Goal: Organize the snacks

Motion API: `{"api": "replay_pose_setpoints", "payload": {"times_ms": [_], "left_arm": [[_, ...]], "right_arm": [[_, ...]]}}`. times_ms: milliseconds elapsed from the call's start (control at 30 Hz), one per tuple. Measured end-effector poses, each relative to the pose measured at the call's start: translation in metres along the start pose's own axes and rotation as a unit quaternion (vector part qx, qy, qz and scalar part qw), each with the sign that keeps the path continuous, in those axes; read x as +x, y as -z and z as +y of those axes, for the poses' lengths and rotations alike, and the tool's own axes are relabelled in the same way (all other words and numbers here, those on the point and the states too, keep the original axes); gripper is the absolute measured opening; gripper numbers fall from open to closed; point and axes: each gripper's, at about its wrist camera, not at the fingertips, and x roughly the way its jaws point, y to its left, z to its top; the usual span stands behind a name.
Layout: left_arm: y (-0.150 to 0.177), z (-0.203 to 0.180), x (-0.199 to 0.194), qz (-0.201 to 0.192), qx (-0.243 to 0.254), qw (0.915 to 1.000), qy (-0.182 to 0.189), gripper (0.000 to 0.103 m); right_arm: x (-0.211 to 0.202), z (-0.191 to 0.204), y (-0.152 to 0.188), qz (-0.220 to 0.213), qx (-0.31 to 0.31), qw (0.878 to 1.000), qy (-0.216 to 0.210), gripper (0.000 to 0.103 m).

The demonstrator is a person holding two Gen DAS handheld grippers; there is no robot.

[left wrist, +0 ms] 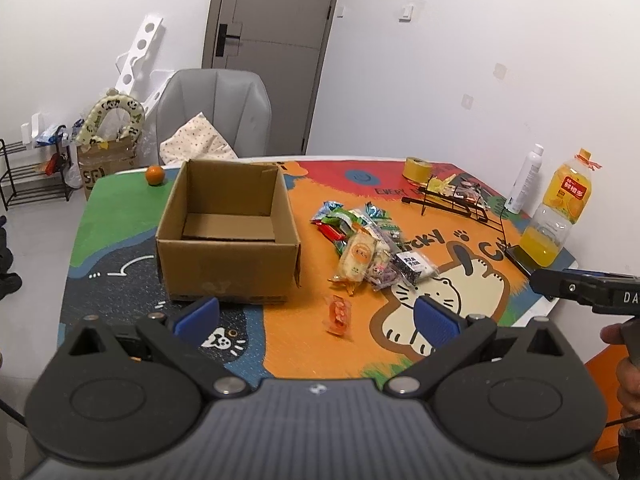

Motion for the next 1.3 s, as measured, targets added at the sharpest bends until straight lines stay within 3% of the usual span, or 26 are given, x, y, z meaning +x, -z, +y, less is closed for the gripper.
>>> {"api": "replay_pose_setpoints", "payload": {"times_ms": [1133,1300], "left_arm": [[0.000,-0.002,-0.010,-0.019,0.002,0.9998,0.010,0.103],[0.001,-0.002,-0.012,-0.040,-0.002,0.9991,0.016,0.103]], "right_arm": [[-0.012,-0.003,-0.007,-0.012,-0.007,1.000,-0.004,0.103],[-0.012,-0.008,-0.008,-0.016,-0.004,1.000,0.000,0.103]]}}
